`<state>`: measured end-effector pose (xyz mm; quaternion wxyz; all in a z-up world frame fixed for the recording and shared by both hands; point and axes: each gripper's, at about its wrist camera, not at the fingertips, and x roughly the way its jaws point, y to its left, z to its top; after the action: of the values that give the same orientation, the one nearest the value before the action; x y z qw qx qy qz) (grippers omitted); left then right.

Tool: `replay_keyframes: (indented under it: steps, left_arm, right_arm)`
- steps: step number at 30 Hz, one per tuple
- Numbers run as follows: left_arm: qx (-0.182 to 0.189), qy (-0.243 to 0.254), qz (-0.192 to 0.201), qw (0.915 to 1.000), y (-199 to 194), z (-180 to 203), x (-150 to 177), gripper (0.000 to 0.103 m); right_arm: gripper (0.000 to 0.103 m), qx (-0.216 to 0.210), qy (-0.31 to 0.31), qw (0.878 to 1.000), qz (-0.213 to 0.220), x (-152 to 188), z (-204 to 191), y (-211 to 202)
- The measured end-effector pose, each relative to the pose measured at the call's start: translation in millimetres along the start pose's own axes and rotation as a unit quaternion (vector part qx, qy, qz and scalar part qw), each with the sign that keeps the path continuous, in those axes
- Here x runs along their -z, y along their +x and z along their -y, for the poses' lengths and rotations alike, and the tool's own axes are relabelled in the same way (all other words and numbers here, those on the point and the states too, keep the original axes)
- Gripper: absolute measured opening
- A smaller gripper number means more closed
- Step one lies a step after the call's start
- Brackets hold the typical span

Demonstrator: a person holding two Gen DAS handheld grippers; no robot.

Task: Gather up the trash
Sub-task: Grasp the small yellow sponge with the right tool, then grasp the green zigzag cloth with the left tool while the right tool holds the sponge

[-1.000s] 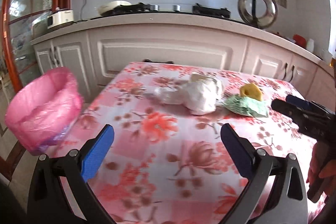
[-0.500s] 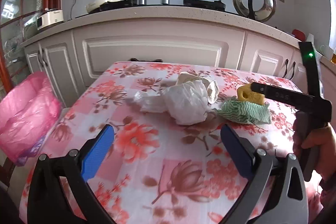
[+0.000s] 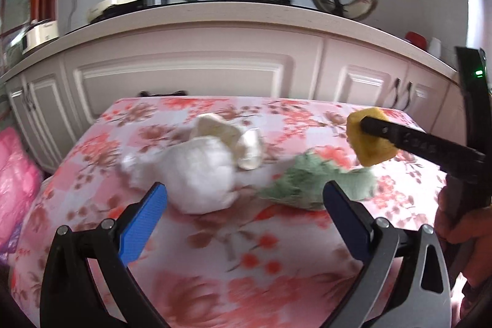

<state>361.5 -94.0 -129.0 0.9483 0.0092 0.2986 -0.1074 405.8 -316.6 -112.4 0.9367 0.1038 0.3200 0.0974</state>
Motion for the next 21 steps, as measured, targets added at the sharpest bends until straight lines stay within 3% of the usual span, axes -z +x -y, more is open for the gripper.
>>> replay_keyframes:
  steps: [8,14,16,18,19,21]
  left_arm:
    - [0.027,0.051,-0.039,0.9975,48.4,66.2,-4.8,0.098]
    - [0.021,0.044,-0.104,0.9934,88.9,79.0,-3.1,0.097]
    - [0.02,0.042,-0.114,0.9924,95.2,79.5,-3.2,0.086]
    - [0.03,0.06,-0.121,0.9903,98.4,84.8,-2.0,0.06]
    - [0.032,0.068,-0.121,0.9898,97.9,86.7,-1.1,0.055]
    - [0.045,0.073,-0.114,0.9897,94.3,88.5,-0.2,0.032]
  right_arm:
    - [0.035,0.027,0.029,0.999,0.036,7.0,42.4,-57.3]
    - [0.035,0.036,0.046,0.997,0.047,12.7,62.6,-75.7]
    - [0.035,0.034,0.055,0.997,0.052,12.3,66.4,-77.3]
    - [0.035,0.031,0.061,0.996,0.055,11.7,68.8,-76.9]
    - [0.035,0.029,0.063,0.996,0.056,10.8,68.5,-75.4]
    - [0.035,0.026,0.062,0.996,0.054,10.8,66.2,-72.9]
